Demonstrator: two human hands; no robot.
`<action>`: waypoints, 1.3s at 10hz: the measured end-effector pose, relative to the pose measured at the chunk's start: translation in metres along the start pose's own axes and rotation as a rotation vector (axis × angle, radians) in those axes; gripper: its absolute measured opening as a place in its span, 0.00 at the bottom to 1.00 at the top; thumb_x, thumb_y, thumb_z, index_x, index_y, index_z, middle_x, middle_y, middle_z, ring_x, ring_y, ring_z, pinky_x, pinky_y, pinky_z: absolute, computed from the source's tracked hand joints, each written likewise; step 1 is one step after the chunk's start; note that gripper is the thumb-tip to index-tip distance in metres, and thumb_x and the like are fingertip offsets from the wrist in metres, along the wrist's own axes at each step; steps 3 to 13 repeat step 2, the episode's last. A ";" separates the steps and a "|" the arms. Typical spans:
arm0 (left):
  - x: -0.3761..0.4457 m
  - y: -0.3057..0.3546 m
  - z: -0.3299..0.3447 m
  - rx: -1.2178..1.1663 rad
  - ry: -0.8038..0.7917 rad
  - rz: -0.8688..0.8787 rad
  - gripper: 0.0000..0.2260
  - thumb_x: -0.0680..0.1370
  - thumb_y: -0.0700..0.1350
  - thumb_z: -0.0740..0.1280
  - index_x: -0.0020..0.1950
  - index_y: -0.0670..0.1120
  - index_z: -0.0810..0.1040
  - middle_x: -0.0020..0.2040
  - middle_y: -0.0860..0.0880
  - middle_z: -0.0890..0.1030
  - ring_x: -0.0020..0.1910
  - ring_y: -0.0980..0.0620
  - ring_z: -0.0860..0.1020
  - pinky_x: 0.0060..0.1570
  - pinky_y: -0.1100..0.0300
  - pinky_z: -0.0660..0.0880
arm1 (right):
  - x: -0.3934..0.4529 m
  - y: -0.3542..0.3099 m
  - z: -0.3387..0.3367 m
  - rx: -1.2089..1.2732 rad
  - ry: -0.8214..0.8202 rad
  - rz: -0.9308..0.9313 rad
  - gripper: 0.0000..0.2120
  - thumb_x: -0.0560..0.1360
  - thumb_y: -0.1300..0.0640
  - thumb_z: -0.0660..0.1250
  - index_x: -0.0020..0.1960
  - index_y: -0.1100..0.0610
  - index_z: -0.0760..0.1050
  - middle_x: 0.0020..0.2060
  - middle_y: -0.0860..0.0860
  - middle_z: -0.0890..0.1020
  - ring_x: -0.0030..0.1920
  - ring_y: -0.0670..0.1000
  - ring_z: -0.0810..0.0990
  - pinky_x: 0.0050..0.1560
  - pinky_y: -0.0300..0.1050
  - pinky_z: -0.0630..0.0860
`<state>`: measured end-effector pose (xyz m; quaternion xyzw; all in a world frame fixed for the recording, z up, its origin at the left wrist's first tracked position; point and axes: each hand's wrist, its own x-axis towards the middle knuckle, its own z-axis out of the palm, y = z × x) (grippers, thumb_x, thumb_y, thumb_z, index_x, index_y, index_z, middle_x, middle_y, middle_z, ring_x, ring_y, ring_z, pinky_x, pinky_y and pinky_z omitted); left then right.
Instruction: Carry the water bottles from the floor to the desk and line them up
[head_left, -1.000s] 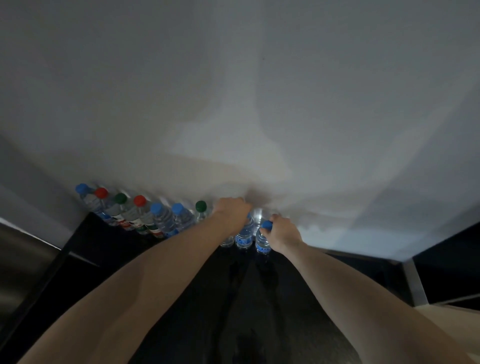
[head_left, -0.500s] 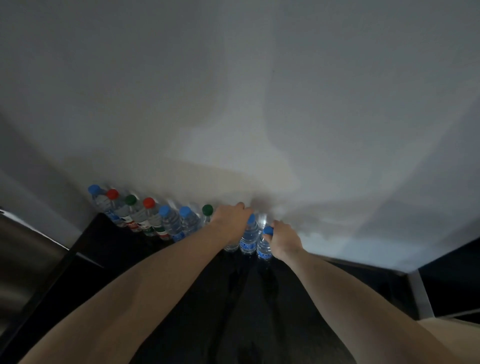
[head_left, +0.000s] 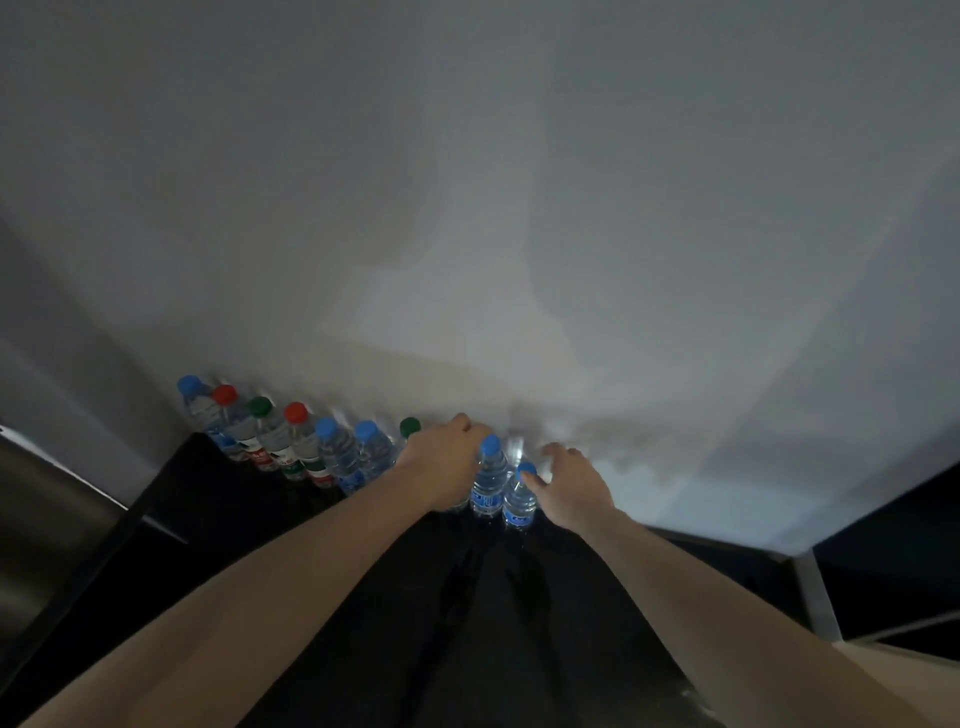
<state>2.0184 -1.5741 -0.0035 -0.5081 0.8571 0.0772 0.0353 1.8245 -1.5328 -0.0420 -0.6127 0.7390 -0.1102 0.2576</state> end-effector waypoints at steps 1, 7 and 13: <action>-0.035 0.003 -0.013 -0.142 0.123 -0.009 0.22 0.82 0.50 0.61 0.76 0.53 0.64 0.70 0.50 0.68 0.65 0.49 0.73 0.58 0.49 0.78 | -0.031 -0.002 -0.017 0.134 0.058 -0.048 0.24 0.82 0.45 0.64 0.75 0.52 0.69 0.68 0.52 0.74 0.51 0.51 0.78 0.58 0.44 0.74; -0.086 0.005 -0.021 -0.285 0.259 -0.021 0.22 0.82 0.55 0.61 0.76 0.54 0.64 0.72 0.54 0.68 0.69 0.52 0.69 0.68 0.50 0.72 | -0.073 0.006 -0.032 0.196 0.144 -0.173 0.23 0.81 0.47 0.67 0.74 0.51 0.71 0.71 0.49 0.72 0.65 0.51 0.76 0.64 0.41 0.71; -0.086 0.005 -0.021 -0.285 0.259 -0.021 0.22 0.82 0.55 0.61 0.76 0.54 0.64 0.72 0.54 0.68 0.69 0.52 0.69 0.68 0.50 0.72 | -0.073 0.006 -0.032 0.196 0.144 -0.173 0.23 0.81 0.47 0.67 0.74 0.51 0.71 0.71 0.49 0.72 0.65 0.51 0.76 0.64 0.41 0.71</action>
